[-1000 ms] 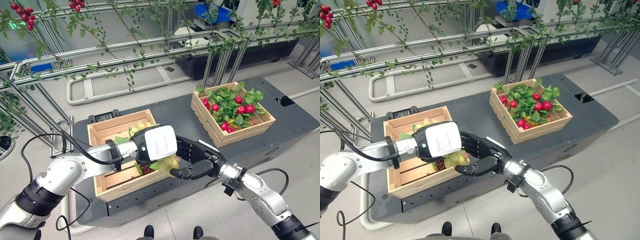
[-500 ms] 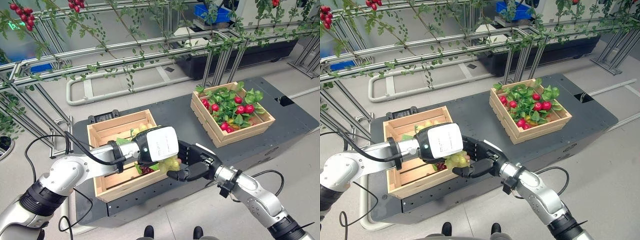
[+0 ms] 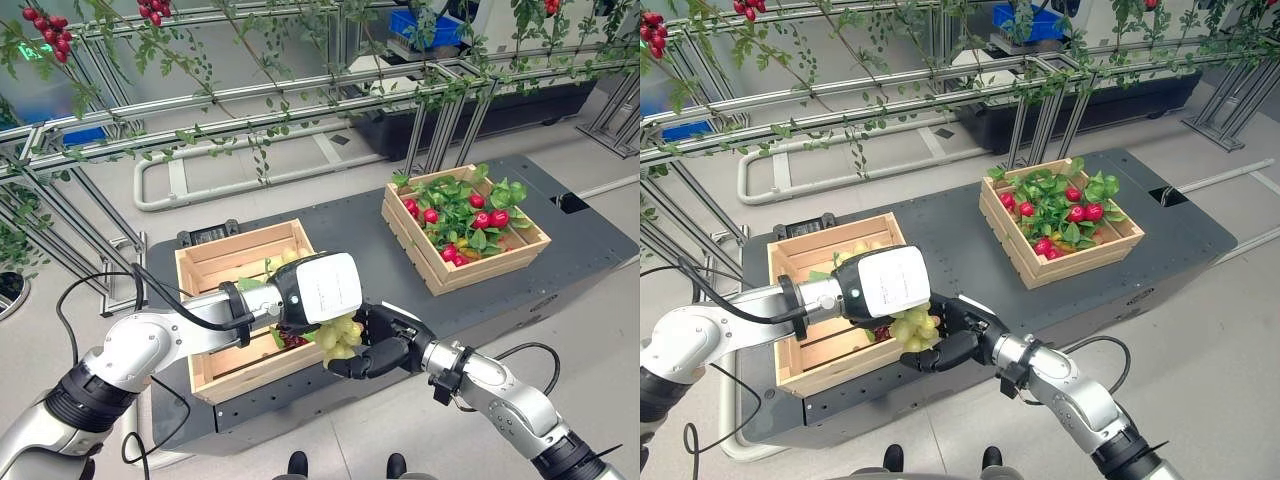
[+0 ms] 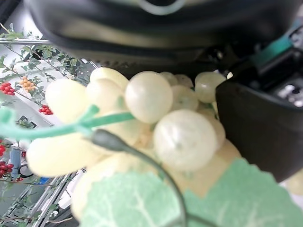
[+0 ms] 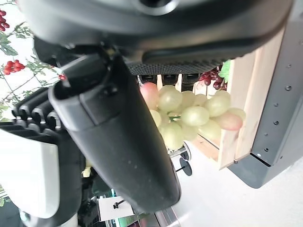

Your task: Pick up the fruits from the basket on one side to the basket on the other side

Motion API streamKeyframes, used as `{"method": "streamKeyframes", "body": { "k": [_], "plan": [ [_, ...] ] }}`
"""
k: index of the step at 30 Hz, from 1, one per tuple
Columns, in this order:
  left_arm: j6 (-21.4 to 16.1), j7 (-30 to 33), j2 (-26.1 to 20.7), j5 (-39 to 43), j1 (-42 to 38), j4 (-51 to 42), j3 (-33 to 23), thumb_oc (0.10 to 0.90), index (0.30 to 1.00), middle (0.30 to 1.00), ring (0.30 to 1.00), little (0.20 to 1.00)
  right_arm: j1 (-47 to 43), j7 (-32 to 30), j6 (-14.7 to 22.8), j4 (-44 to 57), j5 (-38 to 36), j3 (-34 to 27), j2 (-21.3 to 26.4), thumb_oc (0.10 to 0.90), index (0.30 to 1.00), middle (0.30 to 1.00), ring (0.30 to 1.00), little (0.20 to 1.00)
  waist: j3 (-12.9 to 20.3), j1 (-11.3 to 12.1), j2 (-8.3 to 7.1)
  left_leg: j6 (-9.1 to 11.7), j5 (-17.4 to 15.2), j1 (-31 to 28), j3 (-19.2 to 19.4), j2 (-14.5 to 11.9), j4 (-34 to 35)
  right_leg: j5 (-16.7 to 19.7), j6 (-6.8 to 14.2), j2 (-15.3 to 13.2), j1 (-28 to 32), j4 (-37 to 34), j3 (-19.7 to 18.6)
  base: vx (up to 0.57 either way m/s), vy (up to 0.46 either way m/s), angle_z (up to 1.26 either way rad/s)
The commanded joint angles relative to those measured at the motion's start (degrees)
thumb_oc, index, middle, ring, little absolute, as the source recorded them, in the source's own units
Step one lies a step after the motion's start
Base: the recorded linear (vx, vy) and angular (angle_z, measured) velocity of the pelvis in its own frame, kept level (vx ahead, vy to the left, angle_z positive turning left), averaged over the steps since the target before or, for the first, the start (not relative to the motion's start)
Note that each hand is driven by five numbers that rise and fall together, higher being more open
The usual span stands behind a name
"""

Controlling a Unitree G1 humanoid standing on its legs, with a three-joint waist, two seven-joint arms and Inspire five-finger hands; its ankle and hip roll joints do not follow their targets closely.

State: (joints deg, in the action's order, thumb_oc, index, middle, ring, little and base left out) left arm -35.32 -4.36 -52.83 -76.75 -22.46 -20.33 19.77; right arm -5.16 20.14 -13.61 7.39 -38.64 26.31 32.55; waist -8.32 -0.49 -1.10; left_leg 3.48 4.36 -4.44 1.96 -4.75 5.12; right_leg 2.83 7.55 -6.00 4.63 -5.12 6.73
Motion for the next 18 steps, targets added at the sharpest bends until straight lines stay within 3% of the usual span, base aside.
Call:
{"method": "streamKeyframes", "body": {
  "k": [1, 2, 3, 18],
  "plan": [
    [4.17, 3.67, 3.29, 6.21, -5.49, -1.8, -2.35, 0.4, 0.3, 0.3, 0.3, 0.3, -5.29, 2.67, 4.28, 3.42, -2.34, 2.64, -2.8, 0.538, 0.507, 0.507, 0.507, 0.507, 5.46, 0.82, -0.72, -0.08, -6.91, -3.87, 3.23, 0.54, -0.12, -1.14, 1.53, -1.31, 0.73, 0.12, 1.28, 0.0, 0.0, 0.0],
    [4.22, 3.4, 3.44, 6.66, -5.54, -1.71, -2.17, 0.4, 0.3, 0.3, 0.3, 0.3, -5.4, 2.44, 4.47, 3.33, -2.49, 2.69, -3.16, 0.411, 0.316, 0.316, 0.316, 0.316, 5.42, 0.82, -0.71, -0.13, -6.92, -3.87, 3.19, 0.55, -0.12, -1.14, 1.5, -1.29, 0.74, 0.12, 1.26, 0.0, 0.0, 0.0],
    [4.36, 3.09, 3.63, 7.05, -5.58, -1.72, -1.98, 0.4, 0.3, 0.3, 0.3, 0.3, -5.45, 2.18, 4.53, 3.36, -2.65, 2.78, -3.35, 0.4, 0.3, 0.3, 0.3, 0.3, 5.4, 0.84, -0.69, -0.13, -6.89, -3.86, 3.16, 0.58, -0.12, -1.14, 1.52, -1.3, 0.76, 0.12, 1.27, 0.0, 0.0, 0.0],
    [5.33, 0.57, 2.82, 12.33, -4.47, -0.97, -1.27, 0.4, 0.3, 0.3, 0.3, 0.3, -4.39, 0.29, 6.28, 3.48, -5.75, 1.35, -4.42, 0.4, 0.3, 0.3, 0.3, 0.3, 5.26, 0.79, -0.37, -0.28, -6.9, -3.8, 3.32, 0.55, -0.12, -1.2, 1.5, -1.28, 0.68, 0.12, 1.16, 0.0, 0.0, 0.0]
  ]
}}
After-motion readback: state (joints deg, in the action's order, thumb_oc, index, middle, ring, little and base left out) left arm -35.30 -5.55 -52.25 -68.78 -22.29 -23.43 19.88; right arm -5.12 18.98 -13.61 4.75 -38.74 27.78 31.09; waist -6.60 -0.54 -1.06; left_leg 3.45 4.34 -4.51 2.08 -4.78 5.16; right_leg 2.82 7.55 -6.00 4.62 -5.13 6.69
